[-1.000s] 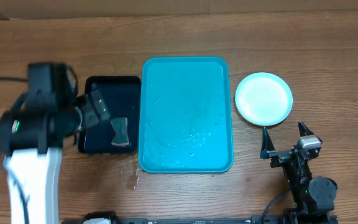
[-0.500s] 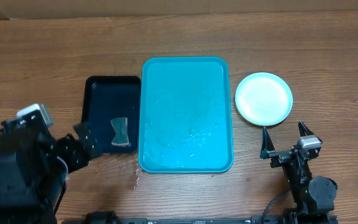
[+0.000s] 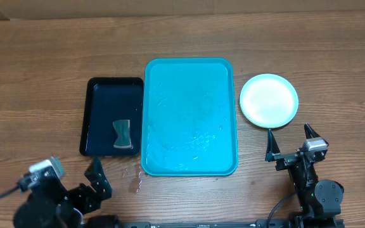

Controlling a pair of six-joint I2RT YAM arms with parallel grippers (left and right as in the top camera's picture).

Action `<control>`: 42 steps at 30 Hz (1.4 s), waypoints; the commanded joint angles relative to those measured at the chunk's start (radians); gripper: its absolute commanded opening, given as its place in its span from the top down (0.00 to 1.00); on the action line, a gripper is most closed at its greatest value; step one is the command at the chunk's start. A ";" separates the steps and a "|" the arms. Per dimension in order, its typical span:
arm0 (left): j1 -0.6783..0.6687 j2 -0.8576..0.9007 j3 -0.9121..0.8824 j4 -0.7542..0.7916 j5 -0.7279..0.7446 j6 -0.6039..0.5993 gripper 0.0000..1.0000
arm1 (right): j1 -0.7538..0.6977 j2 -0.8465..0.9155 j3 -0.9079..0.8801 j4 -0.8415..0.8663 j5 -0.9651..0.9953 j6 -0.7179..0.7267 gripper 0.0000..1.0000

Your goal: Clean dirty plates on tray and stack at the side

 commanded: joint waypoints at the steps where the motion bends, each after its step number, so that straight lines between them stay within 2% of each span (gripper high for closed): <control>1: -0.002 -0.102 -0.128 0.049 0.028 -0.028 0.00 | 0.002 -0.010 -0.011 0.004 -0.005 -0.004 0.00; 11: -0.002 -0.380 -0.428 0.264 0.057 -0.093 0.00 | 0.002 -0.010 -0.011 0.004 -0.005 -0.004 0.00; 16: -0.001 -0.397 -0.494 0.438 0.057 -0.092 0.00 | 0.002 -0.010 -0.011 0.004 -0.005 -0.004 0.00; 19: -0.001 -0.397 -0.538 0.687 0.057 -0.092 0.00 | 0.002 -0.010 -0.011 0.004 -0.005 -0.004 0.00; 26: -0.001 -0.397 -0.702 1.474 0.098 -0.091 0.00 | 0.002 -0.010 -0.011 0.004 -0.005 -0.004 0.00; 30: -0.001 -0.397 -0.774 1.724 0.101 -0.091 0.00 | 0.002 -0.010 -0.011 0.004 -0.005 -0.004 0.00; 33: -0.001 -0.397 -0.811 1.796 0.103 -0.092 0.00 | 0.002 -0.010 -0.011 0.004 -0.005 -0.004 0.00; 42: -0.001 -0.397 -0.927 1.872 0.099 -0.092 0.00 | 0.002 -0.010 -0.011 0.004 -0.005 -0.004 0.00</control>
